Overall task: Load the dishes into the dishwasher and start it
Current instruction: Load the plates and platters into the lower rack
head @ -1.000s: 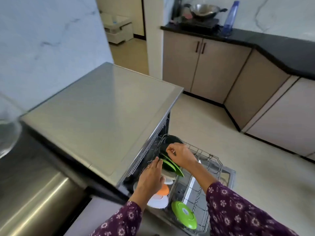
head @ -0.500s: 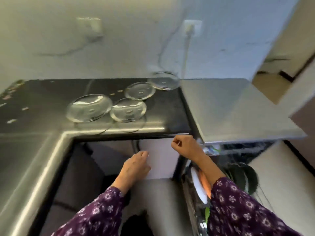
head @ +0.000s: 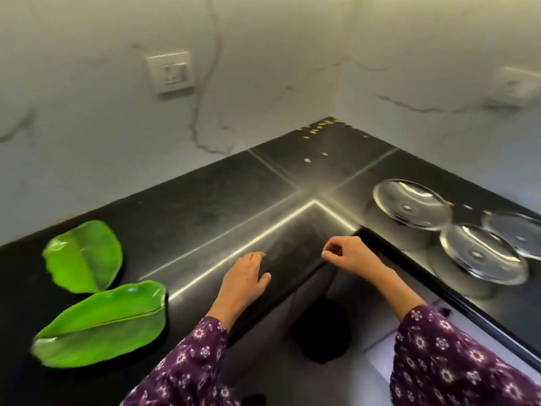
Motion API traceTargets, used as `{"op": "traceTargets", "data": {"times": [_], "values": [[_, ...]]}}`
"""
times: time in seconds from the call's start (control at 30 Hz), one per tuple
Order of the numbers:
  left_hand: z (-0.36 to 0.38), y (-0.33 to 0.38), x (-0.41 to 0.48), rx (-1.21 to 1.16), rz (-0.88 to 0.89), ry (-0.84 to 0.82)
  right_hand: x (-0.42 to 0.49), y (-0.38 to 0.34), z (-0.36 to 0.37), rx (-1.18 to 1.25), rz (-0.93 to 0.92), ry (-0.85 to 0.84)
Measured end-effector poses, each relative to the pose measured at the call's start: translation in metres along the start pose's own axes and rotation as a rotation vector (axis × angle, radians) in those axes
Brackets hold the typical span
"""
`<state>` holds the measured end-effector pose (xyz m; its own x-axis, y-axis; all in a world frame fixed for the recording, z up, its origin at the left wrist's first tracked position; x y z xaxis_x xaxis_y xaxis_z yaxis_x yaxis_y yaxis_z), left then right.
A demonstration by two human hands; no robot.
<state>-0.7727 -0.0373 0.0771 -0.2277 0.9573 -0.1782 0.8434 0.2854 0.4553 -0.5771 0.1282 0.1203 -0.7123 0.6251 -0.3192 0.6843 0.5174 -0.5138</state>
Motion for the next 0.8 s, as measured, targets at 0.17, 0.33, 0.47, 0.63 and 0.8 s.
{"op": "traceTargets", "data": {"times": [0.17, 0.33, 0.47, 0.63, 0.8], "values": [[-0.032, -0.103, -0.037, -0.008, -0.234, 0.231, 0.092, -0.108, 0.048, -0.037, -0.209, -0.197], [-0.055, -0.186, -0.107, -0.012, -0.613, 0.380, 0.140, -0.207, 0.124, -0.089, -0.351, -0.439], [-0.061, -0.227, -0.160, -0.233, -1.069, 0.368, 0.156, -0.262, 0.183, -0.136, -0.400, -0.554], [-0.054, -0.259, -0.197, -0.790, -1.291, 0.463, 0.160, -0.298, 0.232, -0.297, -0.434, -0.646], [-0.051, -0.263, -0.196, -0.849, -1.227, 0.521, 0.162, -0.294, 0.239, -0.271, -0.415, -0.604]]}}
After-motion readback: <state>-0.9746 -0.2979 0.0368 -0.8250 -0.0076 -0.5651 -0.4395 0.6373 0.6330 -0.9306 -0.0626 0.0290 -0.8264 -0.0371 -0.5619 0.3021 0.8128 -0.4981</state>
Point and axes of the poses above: each hand's wrist, its own x-axis towards the middle knuckle, its own z-axis out of the palm, y = z × x, the point moved 2 cm from there along x, towards the middle knuckle, and after that the axes turned 13 degrees about -y, right-handed, at the moved point
